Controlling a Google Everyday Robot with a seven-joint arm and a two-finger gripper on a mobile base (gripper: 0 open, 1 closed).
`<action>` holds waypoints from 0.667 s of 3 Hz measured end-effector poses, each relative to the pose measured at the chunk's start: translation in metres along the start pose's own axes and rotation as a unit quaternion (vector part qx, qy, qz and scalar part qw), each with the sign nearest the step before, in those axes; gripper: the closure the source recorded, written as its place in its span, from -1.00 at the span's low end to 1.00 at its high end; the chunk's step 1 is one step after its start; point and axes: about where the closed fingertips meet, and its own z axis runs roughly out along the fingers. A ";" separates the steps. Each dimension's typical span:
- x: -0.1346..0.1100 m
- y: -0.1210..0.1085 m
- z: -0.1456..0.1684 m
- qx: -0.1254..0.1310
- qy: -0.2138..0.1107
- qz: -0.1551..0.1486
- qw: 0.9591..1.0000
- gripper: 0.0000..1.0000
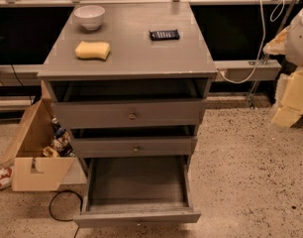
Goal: Place sponge into bottom drawer
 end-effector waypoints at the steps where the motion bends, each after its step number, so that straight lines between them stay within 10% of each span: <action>1: 0.000 0.000 0.000 0.000 0.000 0.000 1.000 -1.00; 2: -0.048 -0.050 0.032 0.018 -0.070 0.025 0.997 -1.00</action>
Offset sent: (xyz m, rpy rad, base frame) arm 0.1299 0.0645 -0.0183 0.2627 -0.1197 -0.0506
